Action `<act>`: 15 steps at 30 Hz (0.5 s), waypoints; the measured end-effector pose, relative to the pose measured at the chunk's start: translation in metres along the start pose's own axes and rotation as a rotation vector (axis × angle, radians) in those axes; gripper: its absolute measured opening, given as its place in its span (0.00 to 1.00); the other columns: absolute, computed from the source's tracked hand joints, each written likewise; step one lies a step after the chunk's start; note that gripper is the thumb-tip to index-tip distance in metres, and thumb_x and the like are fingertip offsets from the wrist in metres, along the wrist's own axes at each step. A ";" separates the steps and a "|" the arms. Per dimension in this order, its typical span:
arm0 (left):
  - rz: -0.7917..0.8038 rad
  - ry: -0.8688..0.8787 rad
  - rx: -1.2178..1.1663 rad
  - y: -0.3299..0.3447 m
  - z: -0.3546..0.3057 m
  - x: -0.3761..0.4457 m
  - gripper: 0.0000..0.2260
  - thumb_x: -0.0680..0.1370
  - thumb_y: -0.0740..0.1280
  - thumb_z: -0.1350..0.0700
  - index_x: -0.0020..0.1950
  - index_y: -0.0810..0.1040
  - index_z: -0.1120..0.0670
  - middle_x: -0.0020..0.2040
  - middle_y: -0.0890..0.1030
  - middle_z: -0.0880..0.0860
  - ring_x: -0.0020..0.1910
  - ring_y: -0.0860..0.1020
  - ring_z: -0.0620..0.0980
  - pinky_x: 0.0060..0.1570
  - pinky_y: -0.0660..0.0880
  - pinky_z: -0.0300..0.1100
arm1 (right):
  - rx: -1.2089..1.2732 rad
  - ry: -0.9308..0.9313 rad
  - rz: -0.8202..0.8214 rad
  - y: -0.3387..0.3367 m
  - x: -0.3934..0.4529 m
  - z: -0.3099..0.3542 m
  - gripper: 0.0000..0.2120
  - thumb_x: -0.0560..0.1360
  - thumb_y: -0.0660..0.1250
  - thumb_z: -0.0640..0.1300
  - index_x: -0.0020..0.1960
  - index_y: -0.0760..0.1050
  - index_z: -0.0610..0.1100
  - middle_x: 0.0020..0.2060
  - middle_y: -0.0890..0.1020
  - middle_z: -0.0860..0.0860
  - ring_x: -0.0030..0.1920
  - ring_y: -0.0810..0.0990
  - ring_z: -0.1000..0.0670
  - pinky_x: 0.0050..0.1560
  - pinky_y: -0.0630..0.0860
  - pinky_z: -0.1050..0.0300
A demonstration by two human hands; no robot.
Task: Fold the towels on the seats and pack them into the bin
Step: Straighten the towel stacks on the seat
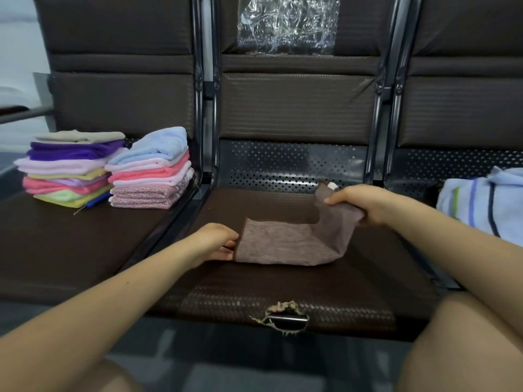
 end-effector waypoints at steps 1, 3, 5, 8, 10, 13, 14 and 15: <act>0.004 0.001 -0.018 0.001 0.000 -0.002 0.03 0.80 0.62 0.61 0.52 0.75 0.58 0.46 0.77 0.57 0.40 0.79 0.51 0.34 0.77 0.40 | 0.030 -0.013 0.027 0.014 -0.003 0.006 0.07 0.74 0.70 0.39 0.50 0.74 0.40 0.43 0.80 0.47 0.42 0.78 0.50 0.40 0.75 0.57; 0.007 -0.011 -0.054 0.000 0.000 -0.003 0.05 0.80 0.62 0.61 0.54 0.74 0.60 0.46 0.77 0.57 0.41 0.79 0.51 0.34 0.78 0.40 | 0.067 -0.049 0.078 0.043 -0.005 0.016 0.03 0.76 0.67 0.38 0.48 0.73 0.41 0.40 0.77 0.47 0.37 0.75 0.52 0.38 0.73 0.59; 0.004 -0.031 -0.083 -0.003 0.002 -0.003 0.07 0.80 0.62 0.61 0.57 0.74 0.60 0.45 0.77 0.57 0.40 0.79 0.52 0.33 0.78 0.40 | 0.061 -0.088 0.089 0.068 -0.004 0.023 0.03 0.76 0.65 0.36 0.46 0.72 0.41 0.39 0.75 0.46 0.34 0.74 0.51 0.34 0.72 0.60; 0.010 -0.042 -0.114 -0.007 0.002 -0.004 0.09 0.82 0.59 0.58 0.57 0.75 0.61 0.43 0.77 0.57 0.40 0.78 0.52 0.36 0.75 0.41 | 0.026 -0.119 0.123 0.101 -0.003 0.028 0.03 0.77 0.64 0.35 0.44 0.72 0.38 0.36 0.76 0.45 0.33 0.77 0.50 0.34 0.75 0.59; 0.009 -0.037 -0.132 -0.006 0.002 -0.006 0.11 0.84 0.55 0.56 0.53 0.74 0.60 0.43 0.77 0.57 0.40 0.77 0.51 0.36 0.75 0.41 | -0.010 -0.105 0.202 0.121 -0.002 0.022 0.05 0.78 0.64 0.36 0.53 0.73 0.36 0.40 0.78 0.43 0.36 0.80 0.48 0.35 0.79 0.59; -0.028 -0.028 -0.143 -0.005 0.001 -0.008 0.13 0.84 0.53 0.55 0.50 0.74 0.59 0.40 0.76 0.56 0.38 0.76 0.51 0.35 0.74 0.40 | -0.035 -0.065 0.445 0.145 -0.005 0.006 0.15 0.80 0.62 0.38 0.65 0.68 0.35 0.46 0.80 0.41 0.47 0.82 0.45 0.46 0.81 0.57; -0.035 -0.027 -0.128 -0.005 0.001 -0.008 0.13 0.84 0.53 0.54 0.50 0.74 0.59 0.40 0.76 0.56 0.37 0.75 0.51 0.35 0.73 0.40 | -0.027 -0.071 0.495 0.147 -0.007 0.005 0.16 0.80 0.61 0.39 0.66 0.67 0.34 0.47 0.80 0.40 0.51 0.82 0.44 0.50 0.81 0.56; -0.041 -0.026 -0.107 -0.004 0.000 -0.008 0.13 0.84 0.53 0.54 0.50 0.74 0.59 0.40 0.75 0.56 0.37 0.74 0.50 0.34 0.73 0.40 | 0.013 -0.095 0.507 0.146 -0.006 0.006 0.16 0.80 0.61 0.40 0.66 0.68 0.34 0.48 0.80 0.40 0.52 0.82 0.43 0.52 0.80 0.55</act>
Point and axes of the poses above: each hand's wrist, its own x-axis towards the middle knuckle, its own y-axis out of the palm, z = x × y, the point moved 4 cm from there along x, towards the middle knuckle
